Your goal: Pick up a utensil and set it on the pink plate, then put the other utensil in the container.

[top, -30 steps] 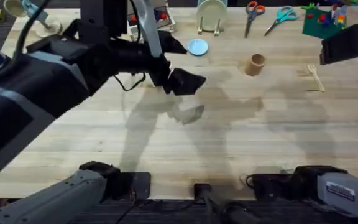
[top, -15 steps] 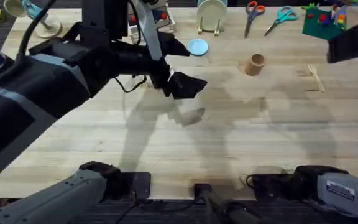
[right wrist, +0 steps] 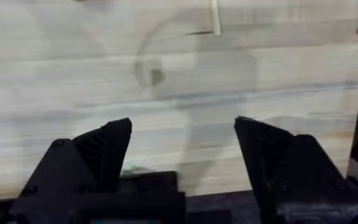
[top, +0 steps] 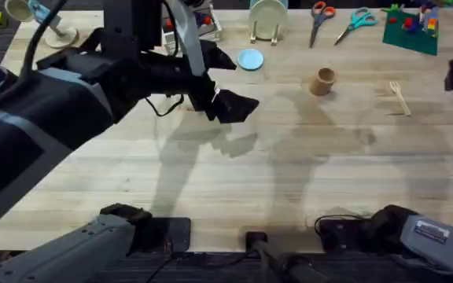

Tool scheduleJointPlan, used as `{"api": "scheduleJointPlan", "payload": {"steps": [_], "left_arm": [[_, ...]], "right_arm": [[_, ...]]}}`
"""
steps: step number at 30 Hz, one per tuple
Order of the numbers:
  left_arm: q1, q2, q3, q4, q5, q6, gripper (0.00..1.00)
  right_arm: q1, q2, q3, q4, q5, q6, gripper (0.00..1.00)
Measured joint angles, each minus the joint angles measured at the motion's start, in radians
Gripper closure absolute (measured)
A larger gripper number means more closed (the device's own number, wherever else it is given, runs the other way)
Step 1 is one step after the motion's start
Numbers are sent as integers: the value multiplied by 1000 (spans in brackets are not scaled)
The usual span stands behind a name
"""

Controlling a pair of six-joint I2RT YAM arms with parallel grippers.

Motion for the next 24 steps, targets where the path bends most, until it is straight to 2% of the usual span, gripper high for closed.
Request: {"api": "scheduleJointPlan", "payload": {"steps": [5,6,15,24], "left_arm": [[0,0,0,0,-2,0,4],[0,0,0,0,-2,0,4],[0,0,0,0,-3,0,5],[0,0,0,0,-5,0,5]], "right_arm": [[-92,70,-5,59,-11,-96,7],[-120,133,-5,122,-12,-146,7],[-126,351,-5,224,-19,-229,8],[-126,548,-5,366,-85,-265,7]]}}
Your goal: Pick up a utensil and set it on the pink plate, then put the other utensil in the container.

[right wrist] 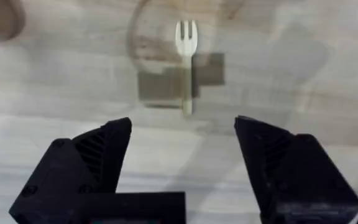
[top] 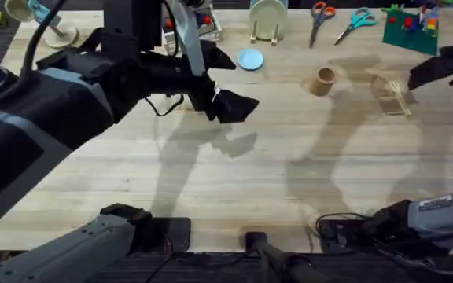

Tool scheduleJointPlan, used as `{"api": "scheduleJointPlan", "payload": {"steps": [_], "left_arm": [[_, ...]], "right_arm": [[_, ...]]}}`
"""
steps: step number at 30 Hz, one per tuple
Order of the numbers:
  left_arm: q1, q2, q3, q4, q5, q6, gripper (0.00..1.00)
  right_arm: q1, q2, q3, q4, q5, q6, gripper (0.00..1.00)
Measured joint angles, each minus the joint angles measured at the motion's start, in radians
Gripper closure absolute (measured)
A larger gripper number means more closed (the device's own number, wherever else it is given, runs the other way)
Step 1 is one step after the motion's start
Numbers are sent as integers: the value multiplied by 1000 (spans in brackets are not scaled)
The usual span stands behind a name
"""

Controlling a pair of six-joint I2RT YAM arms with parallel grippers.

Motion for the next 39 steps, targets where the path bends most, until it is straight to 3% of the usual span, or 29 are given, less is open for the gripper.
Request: {"api": "scheduleJointPlan", "payload": {"steps": [9,23,39], "left_arm": [[0,0,0,0,0,0,5],[0,0,0,0,0,0,5],[0,0,0,0,0,0,5]], "right_arm": [[12,119,0,65,-8,-19,7],[108,210,-1,136,7,-25,7],[97,244,-1,115,26,1,6]]}}
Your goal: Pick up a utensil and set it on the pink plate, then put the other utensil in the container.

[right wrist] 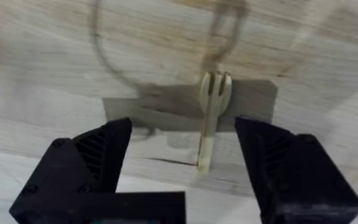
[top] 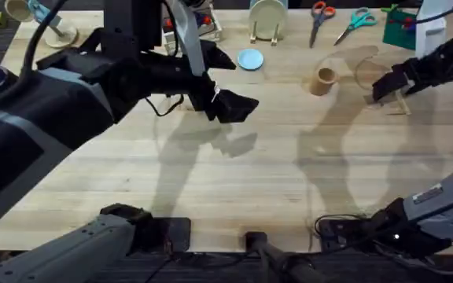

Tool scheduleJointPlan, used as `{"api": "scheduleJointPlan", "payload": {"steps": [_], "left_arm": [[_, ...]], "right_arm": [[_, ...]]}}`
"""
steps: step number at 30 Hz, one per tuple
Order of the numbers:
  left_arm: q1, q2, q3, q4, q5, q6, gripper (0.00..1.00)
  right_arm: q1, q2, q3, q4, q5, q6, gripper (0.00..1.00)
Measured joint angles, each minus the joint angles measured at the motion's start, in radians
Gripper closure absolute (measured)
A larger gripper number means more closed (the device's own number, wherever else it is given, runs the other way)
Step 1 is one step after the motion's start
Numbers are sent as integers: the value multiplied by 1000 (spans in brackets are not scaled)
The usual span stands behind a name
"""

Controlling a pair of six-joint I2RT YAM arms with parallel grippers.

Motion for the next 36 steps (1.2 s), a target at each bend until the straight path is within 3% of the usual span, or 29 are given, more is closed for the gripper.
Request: {"api": "scheduleJointPlan", "payload": {"steps": [9,15,19,22,23,24,36], "left_arm": [[0,0,0,0,0,0,5],[0,0,0,0,0,0,6],[0,0,0,0,0,0,4],[0,0,0,0,0,0,6],[0,0,0,0,0,0,5],[0,0,0,0,0,0,5],[0,0,0,0,0,0,5]], "right_arm": [[0,0,0,0,0,5,21],[-1,0,0,-2,3,5,191],[-1,0,-4,-1,5,5,245],[-1,-1,-8,3,4,8,197],[-1,-4,-13,0,-1,10,76],[2,-9,-20,-1,-4,9,27],[4,-19,-37,11,-4,8,17]]}}
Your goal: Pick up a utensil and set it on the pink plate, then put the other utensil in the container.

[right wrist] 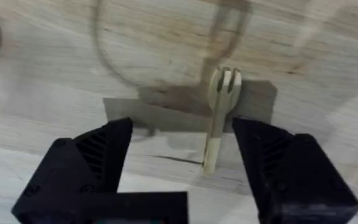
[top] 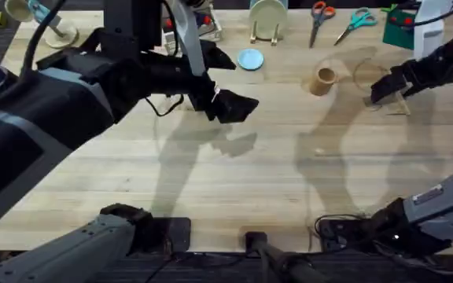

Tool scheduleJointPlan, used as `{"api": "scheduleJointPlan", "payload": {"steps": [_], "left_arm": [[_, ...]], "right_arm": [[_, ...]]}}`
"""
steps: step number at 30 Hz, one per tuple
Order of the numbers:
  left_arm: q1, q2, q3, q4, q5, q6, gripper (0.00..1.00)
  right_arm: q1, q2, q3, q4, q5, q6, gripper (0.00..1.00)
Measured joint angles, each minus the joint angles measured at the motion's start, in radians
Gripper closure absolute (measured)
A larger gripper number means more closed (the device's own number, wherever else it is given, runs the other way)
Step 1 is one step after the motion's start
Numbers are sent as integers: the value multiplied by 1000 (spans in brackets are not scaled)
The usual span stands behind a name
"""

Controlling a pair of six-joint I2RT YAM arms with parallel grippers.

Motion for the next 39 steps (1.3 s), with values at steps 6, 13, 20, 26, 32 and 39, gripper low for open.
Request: {"api": "scheduleJointPlan", "payload": {"steps": [6,13,20,26,32,39], "left_arm": [[0,0,0,0,0,0,5],[0,0,0,0,0,0,5],[0,0,0,0,0,0,5],[0,0,0,0,0,0,5],[0,0,0,0,0,0,5],[0,0,0,0,0,0,5]], "right_arm": [[-7,0,-1,20,19,-1,334],[-12,0,-3,14,22,-1,862],[-12,0,-3,13,19,0,965],[-12,-2,-2,-9,18,0,972],[-12,-24,-1,-32,18,0,973],[-12,-111,64,-37,-22,-2,973]]}}
